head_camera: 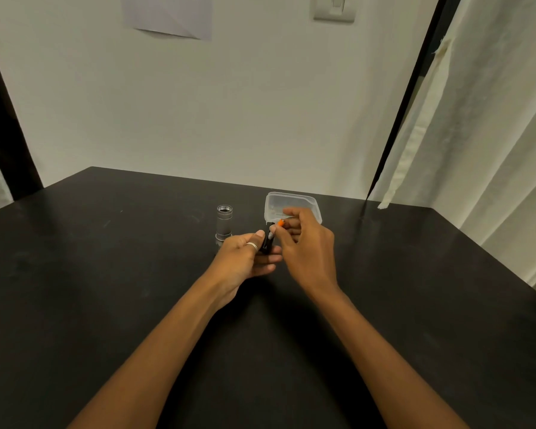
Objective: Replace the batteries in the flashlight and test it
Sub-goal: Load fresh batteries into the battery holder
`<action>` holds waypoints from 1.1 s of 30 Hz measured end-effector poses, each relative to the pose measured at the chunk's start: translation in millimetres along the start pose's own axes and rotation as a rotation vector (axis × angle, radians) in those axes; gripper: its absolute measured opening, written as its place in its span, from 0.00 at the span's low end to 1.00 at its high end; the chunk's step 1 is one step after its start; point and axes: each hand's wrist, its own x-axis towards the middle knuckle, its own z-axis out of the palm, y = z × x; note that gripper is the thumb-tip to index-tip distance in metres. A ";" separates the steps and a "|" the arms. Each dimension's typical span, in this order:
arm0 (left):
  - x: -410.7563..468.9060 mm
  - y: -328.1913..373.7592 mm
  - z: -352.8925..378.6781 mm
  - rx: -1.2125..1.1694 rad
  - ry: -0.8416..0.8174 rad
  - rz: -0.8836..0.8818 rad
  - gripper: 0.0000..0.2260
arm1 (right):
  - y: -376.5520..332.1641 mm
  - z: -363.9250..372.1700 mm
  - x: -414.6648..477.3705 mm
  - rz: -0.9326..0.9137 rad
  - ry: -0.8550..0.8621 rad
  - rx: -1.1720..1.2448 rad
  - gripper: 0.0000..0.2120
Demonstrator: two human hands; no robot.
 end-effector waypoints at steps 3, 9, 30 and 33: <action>0.3 0.6 0.4 0.023 -0.004 0.001 0.16 | 1.4 1.5 0.2 0.021 0.009 0.044 0.09; 0.6 0.1 0.0 0.000 -0.003 0.011 0.16 | 9.3 11.2 -5.7 -0.083 0.023 -0.047 0.06; -2.0 7.0 -4.5 -0.144 -0.032 -0.022 0.15 | 5.0 8.7 -6.8 0.340 -0.197 0.498 0.27; -2.5 8.5 -3.2 -0.132 -0.060 -0.031 0.16 | 3.1 2.8 -3.6 0.342 -0.169 0.555 0.21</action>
